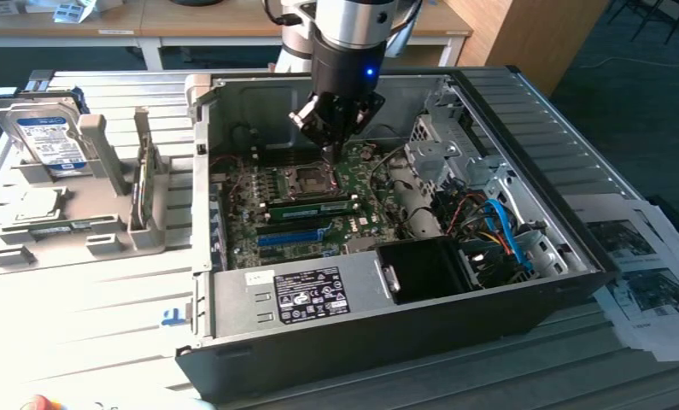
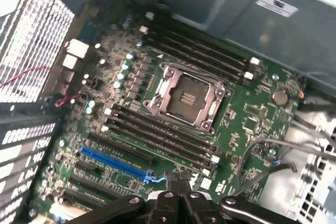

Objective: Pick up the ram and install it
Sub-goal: 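Press down the ram until it locks into place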

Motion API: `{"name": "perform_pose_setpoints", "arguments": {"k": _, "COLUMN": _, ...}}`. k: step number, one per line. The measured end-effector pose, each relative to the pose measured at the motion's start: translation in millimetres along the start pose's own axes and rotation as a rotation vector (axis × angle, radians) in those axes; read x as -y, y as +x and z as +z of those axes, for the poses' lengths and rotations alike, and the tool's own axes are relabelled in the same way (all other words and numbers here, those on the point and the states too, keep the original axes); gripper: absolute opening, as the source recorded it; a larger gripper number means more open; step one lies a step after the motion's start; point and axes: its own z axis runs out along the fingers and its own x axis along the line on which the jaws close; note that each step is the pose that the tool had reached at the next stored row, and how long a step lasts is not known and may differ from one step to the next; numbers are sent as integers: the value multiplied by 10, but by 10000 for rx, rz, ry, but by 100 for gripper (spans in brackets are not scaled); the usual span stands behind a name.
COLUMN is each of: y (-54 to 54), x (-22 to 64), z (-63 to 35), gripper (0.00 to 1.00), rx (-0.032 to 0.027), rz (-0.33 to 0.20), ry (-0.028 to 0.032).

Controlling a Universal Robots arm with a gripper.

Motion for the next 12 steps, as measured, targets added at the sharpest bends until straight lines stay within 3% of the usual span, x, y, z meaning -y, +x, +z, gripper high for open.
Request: {"name": "perform_pose_setpoints", "arguments": {"k": 12, "y": 0, "x": 0, "z": 13, "gripper": 10, "rx": 73, "rz": 2143, "ry": 13}}
